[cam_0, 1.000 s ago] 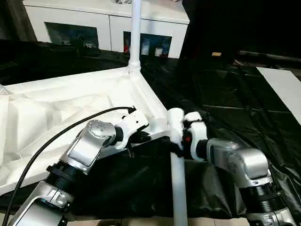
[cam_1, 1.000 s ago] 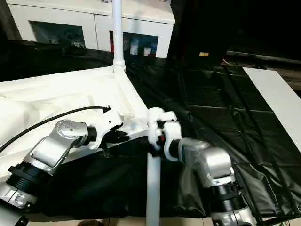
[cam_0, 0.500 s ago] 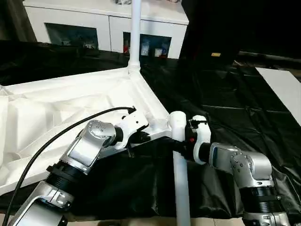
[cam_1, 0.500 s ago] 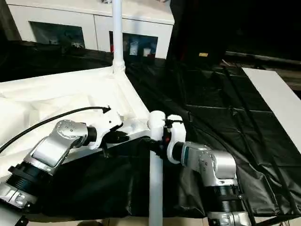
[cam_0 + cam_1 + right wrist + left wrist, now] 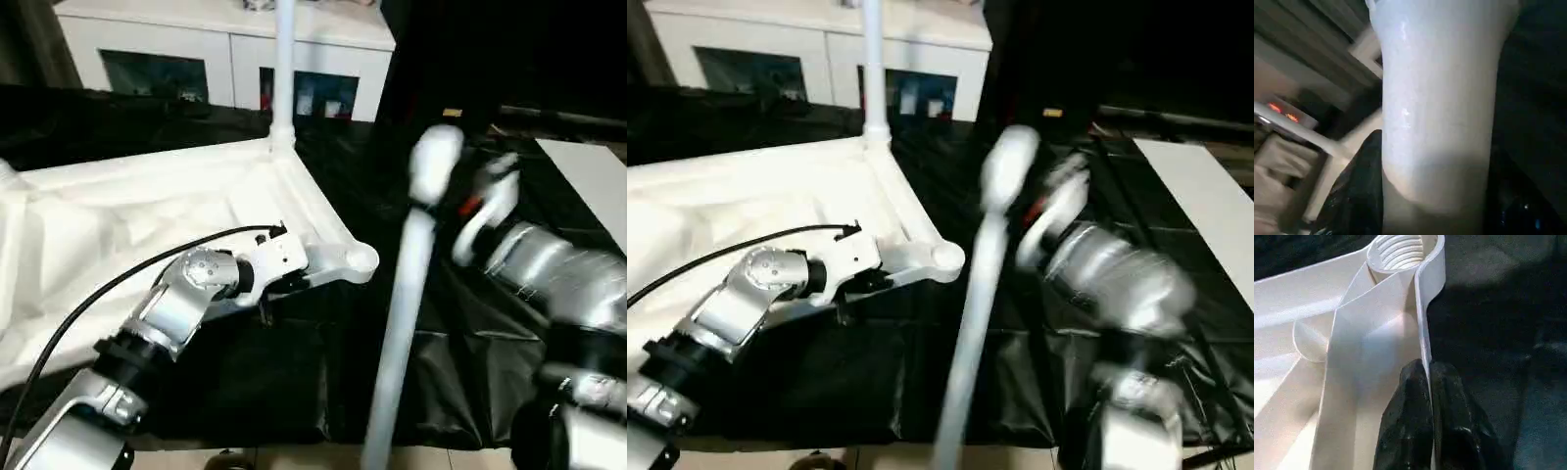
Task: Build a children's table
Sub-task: Insert table leg to table base
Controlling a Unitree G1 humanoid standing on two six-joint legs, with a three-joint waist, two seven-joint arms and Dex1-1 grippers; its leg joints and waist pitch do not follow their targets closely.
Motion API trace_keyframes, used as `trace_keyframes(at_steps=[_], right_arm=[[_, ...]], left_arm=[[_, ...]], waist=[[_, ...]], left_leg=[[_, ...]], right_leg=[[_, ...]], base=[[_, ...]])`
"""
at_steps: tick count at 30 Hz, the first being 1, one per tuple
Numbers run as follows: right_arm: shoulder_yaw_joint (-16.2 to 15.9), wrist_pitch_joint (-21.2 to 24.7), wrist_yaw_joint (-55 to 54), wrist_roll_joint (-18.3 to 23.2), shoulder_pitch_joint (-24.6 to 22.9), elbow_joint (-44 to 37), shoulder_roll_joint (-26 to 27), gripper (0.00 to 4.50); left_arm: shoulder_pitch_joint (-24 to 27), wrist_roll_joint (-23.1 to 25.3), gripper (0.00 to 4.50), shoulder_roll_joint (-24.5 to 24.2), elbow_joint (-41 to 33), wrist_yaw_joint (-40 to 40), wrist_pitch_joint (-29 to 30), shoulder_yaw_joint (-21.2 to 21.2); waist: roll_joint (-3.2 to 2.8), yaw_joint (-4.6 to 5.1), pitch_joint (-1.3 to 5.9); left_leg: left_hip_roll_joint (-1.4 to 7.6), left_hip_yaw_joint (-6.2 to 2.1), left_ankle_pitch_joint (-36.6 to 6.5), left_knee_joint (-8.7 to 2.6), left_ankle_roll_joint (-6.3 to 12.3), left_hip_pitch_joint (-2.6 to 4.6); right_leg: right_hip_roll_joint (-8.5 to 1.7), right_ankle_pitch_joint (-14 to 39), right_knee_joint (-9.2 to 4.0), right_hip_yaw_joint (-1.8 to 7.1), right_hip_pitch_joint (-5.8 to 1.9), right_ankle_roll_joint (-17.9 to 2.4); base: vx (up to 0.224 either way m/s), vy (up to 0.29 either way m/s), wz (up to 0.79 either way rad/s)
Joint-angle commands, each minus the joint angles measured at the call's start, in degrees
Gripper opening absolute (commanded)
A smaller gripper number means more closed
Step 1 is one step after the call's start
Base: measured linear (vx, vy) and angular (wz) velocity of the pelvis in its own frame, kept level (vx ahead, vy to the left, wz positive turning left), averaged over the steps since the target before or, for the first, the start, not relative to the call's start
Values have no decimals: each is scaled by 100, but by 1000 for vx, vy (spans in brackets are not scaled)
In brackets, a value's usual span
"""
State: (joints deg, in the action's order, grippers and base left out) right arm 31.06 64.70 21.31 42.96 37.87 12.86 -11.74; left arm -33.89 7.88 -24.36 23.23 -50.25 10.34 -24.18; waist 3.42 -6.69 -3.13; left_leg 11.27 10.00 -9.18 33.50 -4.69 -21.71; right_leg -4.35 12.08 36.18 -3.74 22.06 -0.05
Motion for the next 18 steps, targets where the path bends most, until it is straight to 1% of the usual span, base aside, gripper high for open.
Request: trace_keyframes(at_steps=[1, 3, 4, 5, 6, 7, 9, 10, 11, 12, 13, 14, 15, 16, 17, 18], right_arm=[[326, 42, -213, 265, 129, 261, -26, 187], [607, -53, -408, 385, 282, 449, 23, 186], [801, -220, -576, 445, 370, 547, 96, 186], [801, -220, -576, 445, 370, 547, 96, 186], [851, -305, -630, 449, 385, 569, 123, 185], [907, -363, -714, 440, 393, 606, 146, 185], [933, -443, -788, 415, 361, 615, 179, 185], [968, -493, -865, 451, 339, 616, 215, 185], [978, -506, -891, 468, 335, 619, 223, 185], [983, -565, -950, 474, 311, 607, 251, 185], [989, -602, -994, 479, 299, 602, 269, 185], [1035, -598, -1071, 500, 293, 583, 336, 185], [1039, -604, -1080, 506, 289, 575, 353, 185], [1046, -618, -1100, 518, 282, 558, 390, 185], [1042, -694, -1155, 544, 266, 537, 458, 185], [1044, -718, -1166, 545, 264, 532, 470, 185]], left_arm=[[-314, 261, 0, -32, -6, 91, -584, -104], [-381, 282, 0, -18, 132, 43, -956, -148], [-434, 252, 0, 29, 235, 11, -1244, -169], [-434, 252, 0, 29, 235, 11, -1244, -169], [-447, 224, 0, 52, 258, -26, -1339, -172], [-461, 210, 0, 75, 308, -40, -1473, -165], [-482, 198, 0, 85, 392, -97, -1666, -177], [-499, 189, 0, 90, 488, -136, -1862, -181], [-506, 189, 0, 92, 524, -147, -1927, -181], [-515, 198, 0, 90, 590, -135, -2018, -172], [-519, 199, 0, 93, 634, -119, -2066, -155], [-499, -69, 0, 196, 678, -148, -1899, 68], [-488, -135, 47, 210, 661, -156, -1838, 123], [-461, -279, 59, 237, 618, -182, -1701, 240], [-389, -559, 59, 224, 470, -318, -1420, 434], [-380, -596, 59, 221, 447, -322, -1372, 467]], waist=[[-72, 6, 407], [-85, -2, 417], [-86, -11, 427], [-83, -8, 434], [-84, -19, 449], [-95, -33, 446], [-102, -54, 448], [-96, -69, 451], [-97, -83, 452], [-113, -101, 459], [-104, -110, 450], [-120, -114, 450], [-113, -111, 448], [-106, -107, 454], [-107, -110, 455], [-112, -111, 454]], left_leg=[[201, -36, -908, -406, -356, 151], [199, -32, -876, -397, -374, 157], [197, -21, -819, -389, -382, 155], [199, -20, -784, -385, -384, 157], [202, -17, -676, -376, -375, 153], [196, -12, -584, -370, -333, 143], [193, -5, -573, -367, -327, 150], [191, -3, -546, -366, -324, 137], [192, -5, -551, -367, -323, 144], [200, -1, -570, -366, -342, 161], [197, 6, -617, -369, -355, 158], [198, 5, -649, -373, -376, 158], [200, 3, -674, -378, -396, 152], [198, 4, -690, -375, -408, 149], [196, 4, -674, -371, -402, 145], [200, 6, -675, -372, -410, 149]], right_leg=[[-412, 363, -387, 264, -222, -979], [-417, 320, -379, 264, -215, -1023], [-413, 227, -368, 265, -210, -1034], [-411, 164, -353, 263, -209, -1044], [-405, -28, -328, 257, -221, -1071], [-402, -191, -316, 256, -217, -1085], [-395, -241, -314, 252, -215, -1089], [-400, -290, -307, 257, -225, -1081], [-403, -276, -310, 255, -223, -1075], [-400, -286, -299, 254, -213, -1071], [-400, -248, -309, 256, -208, -1052], [-408, -217, -303, 257, -210, -1053], [-411, -174, -305, 254, -209, -1070], [-412, -168, -294, 251, -210, -1090], [-417, -181, -294, 252, -214, -1112], [-421, -183, -291, 252, -207, -1127]], base=[[0, 0, 0], [0, 0, 0], [0, 0, 0], [0, 0, 0], [0, 0, 0], [0, 0, 0], [0, 0, 0], [0, 0, 0], [0, 0, 0], [0, 0, 0], [0, 0, 0], [0, 0, 0], [0, 0, 0], [0, 0, 0], [0, 0, 0], [0, 0, 0]])
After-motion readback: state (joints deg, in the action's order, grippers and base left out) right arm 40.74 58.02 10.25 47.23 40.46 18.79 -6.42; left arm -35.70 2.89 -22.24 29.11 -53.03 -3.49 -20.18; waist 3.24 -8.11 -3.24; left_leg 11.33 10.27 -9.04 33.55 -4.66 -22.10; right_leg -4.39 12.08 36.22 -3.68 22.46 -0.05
